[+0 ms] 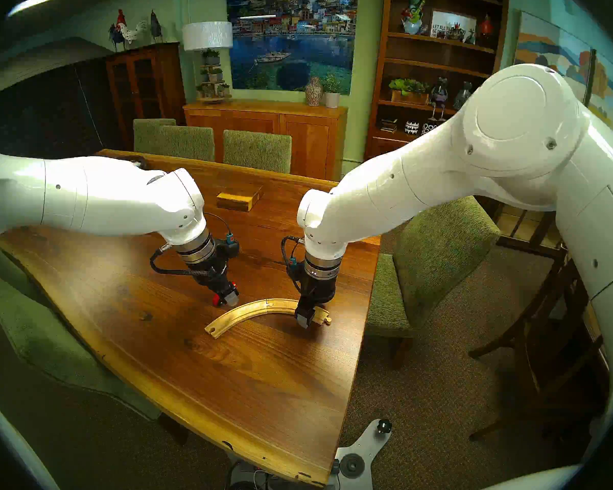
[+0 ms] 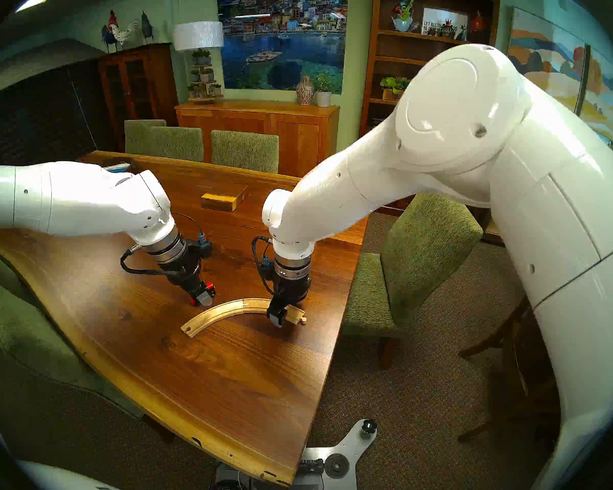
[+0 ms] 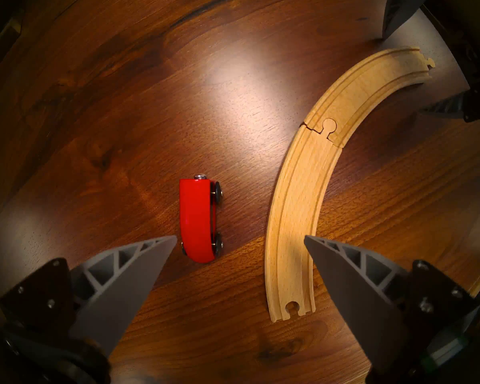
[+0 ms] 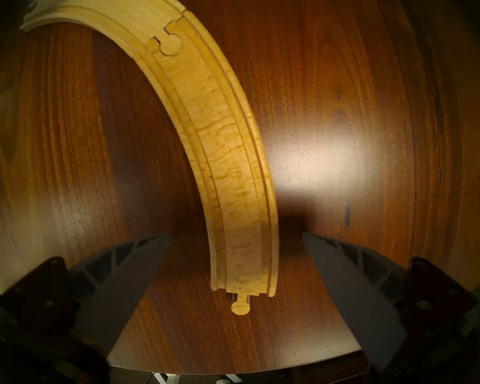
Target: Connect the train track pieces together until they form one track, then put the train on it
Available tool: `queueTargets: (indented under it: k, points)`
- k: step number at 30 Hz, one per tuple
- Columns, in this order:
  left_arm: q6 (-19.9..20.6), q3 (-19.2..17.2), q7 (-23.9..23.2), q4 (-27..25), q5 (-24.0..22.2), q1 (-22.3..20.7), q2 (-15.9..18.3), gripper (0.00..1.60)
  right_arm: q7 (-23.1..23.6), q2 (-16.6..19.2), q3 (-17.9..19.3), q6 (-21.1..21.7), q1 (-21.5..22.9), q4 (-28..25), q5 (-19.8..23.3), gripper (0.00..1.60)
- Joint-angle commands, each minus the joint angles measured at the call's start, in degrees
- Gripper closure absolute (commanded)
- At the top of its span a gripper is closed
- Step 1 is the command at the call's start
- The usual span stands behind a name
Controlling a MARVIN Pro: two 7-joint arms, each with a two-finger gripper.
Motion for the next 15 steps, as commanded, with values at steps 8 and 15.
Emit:
queueTargets:
  k: [8,15]
  points:
    - [-0.16,-1.41,-0.46,2.23,-0.48,-1.06,-0.97,0.00,-0.41,0.91,0.36,-0.18,2.29,-0.66,0.03,0.00]
    - [-0.54,-1.57,-1.58,4.30,-0.47,-0.79,-1.93,0.00,-0.24,0.88,0.38,-0.19,2.09,-0.33,-0.03,0.00]
